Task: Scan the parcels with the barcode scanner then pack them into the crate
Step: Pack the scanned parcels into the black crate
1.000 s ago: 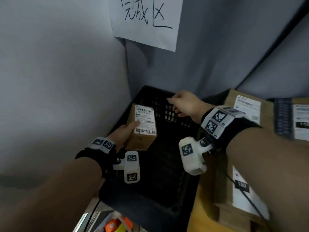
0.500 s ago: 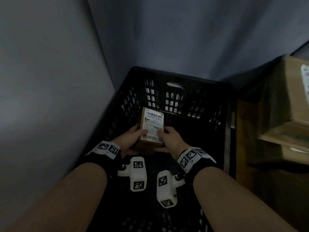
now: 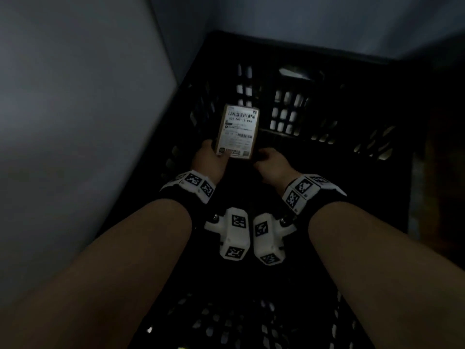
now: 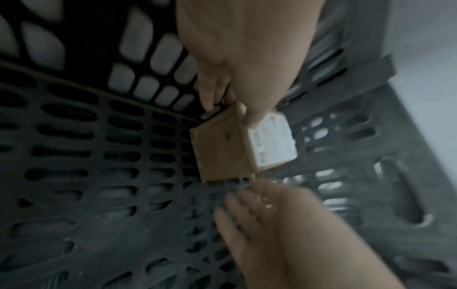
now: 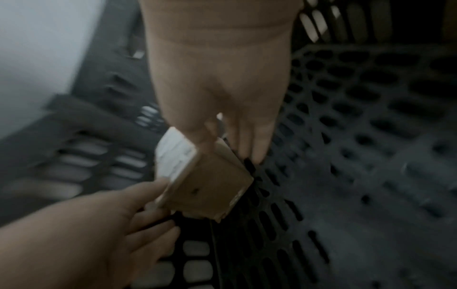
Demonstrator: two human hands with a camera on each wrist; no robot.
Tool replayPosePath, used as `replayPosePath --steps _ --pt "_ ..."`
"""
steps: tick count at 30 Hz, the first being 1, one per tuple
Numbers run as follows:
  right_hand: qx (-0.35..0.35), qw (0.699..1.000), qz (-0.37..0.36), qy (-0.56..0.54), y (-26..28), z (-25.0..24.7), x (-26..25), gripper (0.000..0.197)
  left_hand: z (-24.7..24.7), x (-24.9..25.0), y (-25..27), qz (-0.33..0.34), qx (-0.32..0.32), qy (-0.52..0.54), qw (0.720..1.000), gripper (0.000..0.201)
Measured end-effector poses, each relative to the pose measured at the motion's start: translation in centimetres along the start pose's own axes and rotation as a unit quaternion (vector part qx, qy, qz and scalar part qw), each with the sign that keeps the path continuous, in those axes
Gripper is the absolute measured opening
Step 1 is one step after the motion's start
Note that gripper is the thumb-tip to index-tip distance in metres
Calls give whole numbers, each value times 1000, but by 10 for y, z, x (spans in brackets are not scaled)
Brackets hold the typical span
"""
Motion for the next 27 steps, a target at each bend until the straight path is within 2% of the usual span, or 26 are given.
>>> replayPosePath --steps 2,5,8,12,15,18,20,23,27 --pt "22 996 -2 83 19 -13 -10 43 -10 7 13 -11 -17 -12 1000 54" --pt "12 993 -29 112 54 -31 -36 19 -31 33 38 -5 -33 -17 999 49" --pt "20 993 -47 111 94 -51 -72 26 -52 72 70 28 -45 -23 998 43" --pt "50 993 -81 73 165 -89 -117 32 -73 122 119 70 -62 34 995 29" --pt "46 992 -117 6 221 -119 -141 27 -78 157 157 100 -88 68 989 24" --pt "88 985 -149 15 268 -157 -158 23 -74 189 194 89 -112 122 982 17" --pt "118 980 -161 11 296 -190 -159 26 -62 209 217 71 -136 144 978 25" --pt "163 973 -162 11 340 -246 -148 28 -32 239 248 51 -175 162 970 50" --pt "185 971 -133 72 374 -306 -118 18 14 262 274 19 -197 124 972 82"
Point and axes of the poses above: each hand's wrist, its own y-axis away from the middle knuckle, its own z-axis out of the palm, x = y × z, the point moved 5 cm from there along -y, towards the middle knuckle, and after that the axes turned 3 degrees about -x, right-handed, at the moved point
